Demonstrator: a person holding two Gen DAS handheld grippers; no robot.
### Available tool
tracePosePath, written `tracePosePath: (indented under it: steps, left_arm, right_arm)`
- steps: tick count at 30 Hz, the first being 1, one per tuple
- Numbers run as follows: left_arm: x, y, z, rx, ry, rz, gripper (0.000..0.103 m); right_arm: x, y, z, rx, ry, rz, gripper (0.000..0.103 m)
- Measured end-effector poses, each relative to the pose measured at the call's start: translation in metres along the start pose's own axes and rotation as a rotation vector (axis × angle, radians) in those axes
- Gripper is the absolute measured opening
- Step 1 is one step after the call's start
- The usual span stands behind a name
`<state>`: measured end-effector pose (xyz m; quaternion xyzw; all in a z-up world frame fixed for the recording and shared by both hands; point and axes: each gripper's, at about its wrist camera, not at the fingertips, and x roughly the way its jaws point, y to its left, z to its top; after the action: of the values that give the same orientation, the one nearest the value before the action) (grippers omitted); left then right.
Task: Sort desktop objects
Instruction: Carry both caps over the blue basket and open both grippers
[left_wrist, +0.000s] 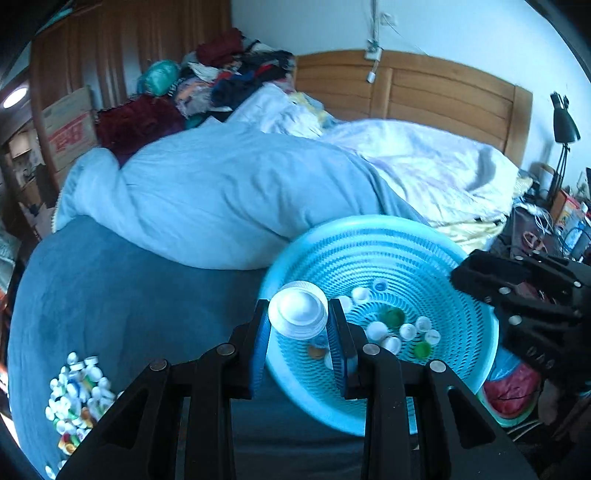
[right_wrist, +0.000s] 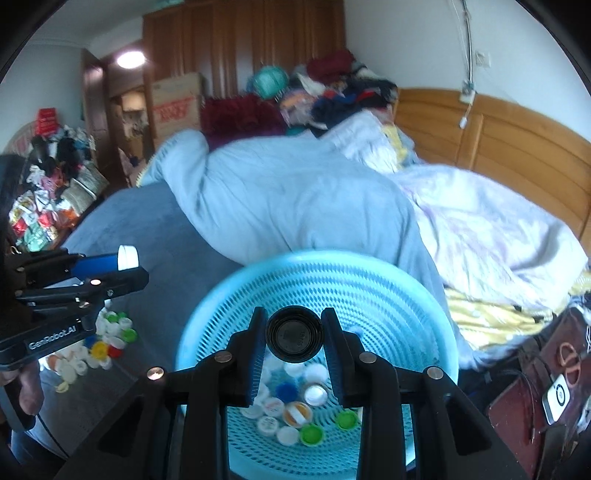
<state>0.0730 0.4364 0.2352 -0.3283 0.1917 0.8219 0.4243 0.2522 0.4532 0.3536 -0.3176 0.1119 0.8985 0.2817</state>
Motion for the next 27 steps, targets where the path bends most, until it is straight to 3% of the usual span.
tracePosePath:
  steps: [6,13,23,24,25,26,27]
  left_arm:
    - [0.042,-0.029,0.005,0.035,0.119,-0.061,0.026]
    - [0.078,-0.047,0.005,0.036,0.205,-0.079,0.026]
    - [0.088,-0.055,0.002,0.043,0.212,-0.045,0.026]
    - [0.088,-0.055,0.002,0.044,0.211,-0.039,0.033]
    - [0.089,-0.055,0.002,0.045,0.209,-0.028,0.041]
    - [0.088,-0.055,0.002,0.045,0.199,-0.010,0.057]
    - [0.085,-0.055,0.001,0.044,0.179,0.016,0.062]
  right_arm:
    - [0.024,-0.017,-0.011,0.045,0.060,-0.021,0.032]
    - [0.039,-0.028,-0.027,0.068,0.110,-0.033,0.032]
    - [0.043,-0.032,-0.032,0.081,0.110,-0.044,0.033]
    - [0.042,-0.032,-0.032,0.081,0.107,-0.047,0.035]
    - [0.041,-0.032,-0.032,0.081,0.102,-0.053,0.048]
    - [0.040,-0.032,-0.032,0.082,0.094,-0.057,0.062]
    - [0.038,-0.032,-0.032,0.080,0.086,-0.066,0.065]
